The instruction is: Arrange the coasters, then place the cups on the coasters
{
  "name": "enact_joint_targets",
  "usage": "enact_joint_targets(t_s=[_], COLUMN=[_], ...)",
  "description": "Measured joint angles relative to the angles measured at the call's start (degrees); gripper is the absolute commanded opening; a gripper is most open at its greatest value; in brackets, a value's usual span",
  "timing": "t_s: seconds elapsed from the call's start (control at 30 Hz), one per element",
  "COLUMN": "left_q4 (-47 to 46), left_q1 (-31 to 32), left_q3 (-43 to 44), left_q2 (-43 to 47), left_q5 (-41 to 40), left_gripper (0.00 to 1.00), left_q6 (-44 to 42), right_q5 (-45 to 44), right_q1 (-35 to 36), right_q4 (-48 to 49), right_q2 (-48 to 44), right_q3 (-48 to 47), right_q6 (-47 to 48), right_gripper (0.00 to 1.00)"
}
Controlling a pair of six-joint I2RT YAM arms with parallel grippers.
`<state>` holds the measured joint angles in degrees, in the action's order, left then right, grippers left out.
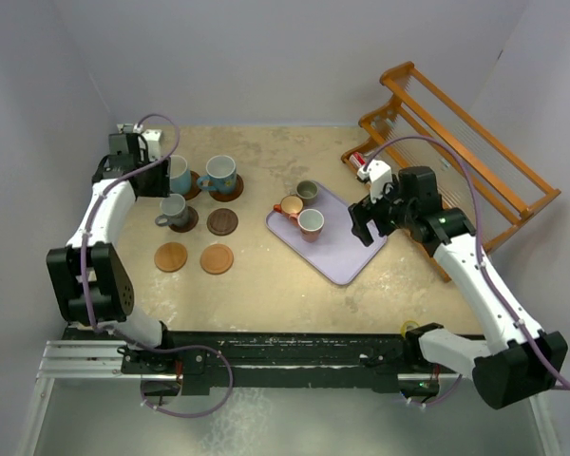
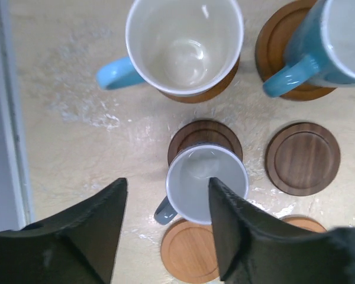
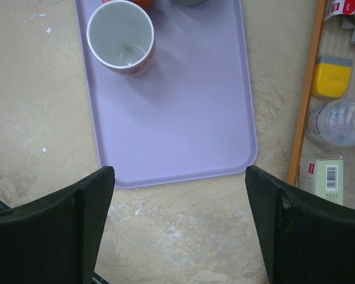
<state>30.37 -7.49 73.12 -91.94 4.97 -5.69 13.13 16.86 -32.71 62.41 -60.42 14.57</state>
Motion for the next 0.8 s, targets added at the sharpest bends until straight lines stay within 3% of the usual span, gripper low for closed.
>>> enact_joint_targets(t_s=[0.23, 0.67, 0.8], left_q4=[0.39, 0.0, -0.87], left_q1=[-0.02, -0.02, -0.02], left_q3=[0.31, -1.79, -3.48], left_q2=[8.87, 15.1, 16.09], left_q5=[1.95, 7.45, 8.61], left_gripper=[0.69, 0.74, 0.74], left_q6=[-1.18, -3.21, -3.56], right_q5=[0.37, -0.48, -2.29], right_q1=[0.0, 2.99, 5.88], right_q4=[0.24, 7.56, 9.07], right_q2=[8.28, 23.63, 27.28], right_q3=[-4.07, -8.52, -9.49], right_q6=[-1.55, -14.38, -17.16], right_gripper=[0.88, 0.73, 0.65])
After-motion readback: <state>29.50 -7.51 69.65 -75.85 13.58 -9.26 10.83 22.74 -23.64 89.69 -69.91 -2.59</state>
